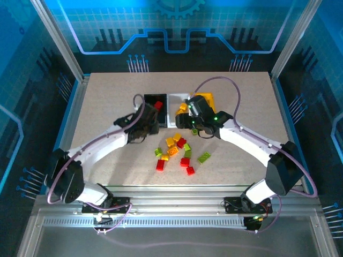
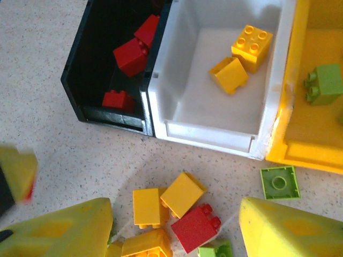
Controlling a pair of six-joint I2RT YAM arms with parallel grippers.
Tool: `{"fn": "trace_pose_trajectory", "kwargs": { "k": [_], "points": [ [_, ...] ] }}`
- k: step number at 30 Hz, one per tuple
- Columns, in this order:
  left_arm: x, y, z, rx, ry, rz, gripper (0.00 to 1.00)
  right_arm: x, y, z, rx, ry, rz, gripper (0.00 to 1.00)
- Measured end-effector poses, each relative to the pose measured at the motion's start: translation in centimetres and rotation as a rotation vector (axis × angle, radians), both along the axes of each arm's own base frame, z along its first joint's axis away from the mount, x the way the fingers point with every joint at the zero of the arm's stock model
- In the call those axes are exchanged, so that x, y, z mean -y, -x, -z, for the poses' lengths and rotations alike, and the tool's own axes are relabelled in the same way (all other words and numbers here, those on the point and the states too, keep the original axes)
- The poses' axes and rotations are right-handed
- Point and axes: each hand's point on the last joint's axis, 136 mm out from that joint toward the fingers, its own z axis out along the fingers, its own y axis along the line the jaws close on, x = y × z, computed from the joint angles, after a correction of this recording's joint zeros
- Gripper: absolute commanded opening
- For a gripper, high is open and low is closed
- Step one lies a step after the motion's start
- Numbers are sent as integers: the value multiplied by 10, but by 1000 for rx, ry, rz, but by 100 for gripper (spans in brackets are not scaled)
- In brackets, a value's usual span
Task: Sort the legos into containers by color
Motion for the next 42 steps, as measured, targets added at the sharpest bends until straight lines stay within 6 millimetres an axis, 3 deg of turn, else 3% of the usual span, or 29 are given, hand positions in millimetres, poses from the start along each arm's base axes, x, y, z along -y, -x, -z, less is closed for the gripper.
{"fn": "trace_pose_trajectory", "kwargs": {
  "k": [2,4,9,15,18,22,28,32,36,39,42],
  "points": [
    [3,-32,-13,34,-1,-25,35,4,3,4,-8,4,9,65],
    [7,-58,-12,44,-18,-42,35,9,7,7,-15,11,16,65],
    [11,-105,16,9,-99,-63,35,18,18,10,-25,21,24,66],
    [6,-125,39,-48,-160,-83,43,31,35,10,-33,13,30,67],
    [7,-128,40,-55,-173,-69,58,35,44,18,-61,18,21,68],
    [9,-127,41,-60,-165,-62,71,40,55,34,-111,38,14,69],
    [18,-110,22,-45,-81,-40,98,39,64,42,-154,36,-9,70],
    [30,-78,-23,33,38,4,99,35,68,51,-190,38,-28,69],
    [44,-38,-59,117,138,73,99,31,67,82,-258,88,-39,68],
    [47,-5,-56,115,180,113,99,29,68,109,-317,147,-54,67],
    [34,22,-28,57,181,107,99,23,66,126,-351,186,-70,65]
  ]
}}
